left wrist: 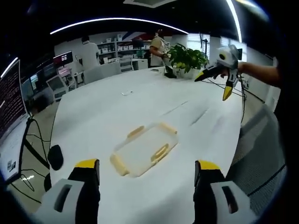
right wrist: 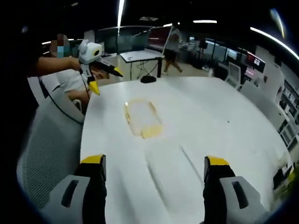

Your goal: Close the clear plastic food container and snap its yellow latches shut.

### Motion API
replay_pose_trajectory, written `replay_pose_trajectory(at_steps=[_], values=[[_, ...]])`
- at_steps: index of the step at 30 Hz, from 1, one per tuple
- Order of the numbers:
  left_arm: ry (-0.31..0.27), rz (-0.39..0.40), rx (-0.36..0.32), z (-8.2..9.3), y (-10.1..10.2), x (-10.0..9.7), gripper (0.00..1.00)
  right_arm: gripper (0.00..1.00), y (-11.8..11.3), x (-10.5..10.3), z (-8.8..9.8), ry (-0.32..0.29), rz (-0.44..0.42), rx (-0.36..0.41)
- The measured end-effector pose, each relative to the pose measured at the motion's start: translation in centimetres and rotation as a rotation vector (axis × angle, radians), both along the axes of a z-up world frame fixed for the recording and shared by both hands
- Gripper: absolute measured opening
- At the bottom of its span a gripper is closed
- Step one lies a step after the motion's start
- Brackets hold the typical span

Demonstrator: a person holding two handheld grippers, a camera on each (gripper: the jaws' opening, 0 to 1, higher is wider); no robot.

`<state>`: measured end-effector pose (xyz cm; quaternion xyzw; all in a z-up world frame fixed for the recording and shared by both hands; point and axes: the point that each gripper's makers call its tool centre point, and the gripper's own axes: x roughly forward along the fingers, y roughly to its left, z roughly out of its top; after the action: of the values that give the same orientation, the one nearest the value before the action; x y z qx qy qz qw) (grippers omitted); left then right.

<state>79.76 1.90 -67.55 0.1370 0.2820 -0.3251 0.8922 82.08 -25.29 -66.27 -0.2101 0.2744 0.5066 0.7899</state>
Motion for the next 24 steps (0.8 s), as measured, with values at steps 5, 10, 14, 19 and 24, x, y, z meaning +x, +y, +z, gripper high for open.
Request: replay_pose_trajectory(at_steps=[5,10,14,19,24], values=[[0.004,-0.02,0.023,-0.4,0.2,0.5,0.78,0.82,0.7,0.6,-0.2,0.005,0.029,-0.012],[0.011,-0.047,0.05,-1.0,0.4,1.0,0.76,0.8,1.4,1.1,-0.3,0.005,0.065,-0.027],[0.022,-0.067,0.069,-1.5,0.6,1.5,0.74,0.79,2.0,1.6,-0.5,0.005,0.088,-0.041],[0.031,-0.089,0.085,-2.0,0.7,2.0,0.72,0.77,2.7,2.1,-0.9,0.006,0.111,-0.057],[0.042,-0.119,0.113,-2.5,0.9,2.5,0.7,0.75,3.5,2.5,-1.3,0.007,0.138,-0.072]])
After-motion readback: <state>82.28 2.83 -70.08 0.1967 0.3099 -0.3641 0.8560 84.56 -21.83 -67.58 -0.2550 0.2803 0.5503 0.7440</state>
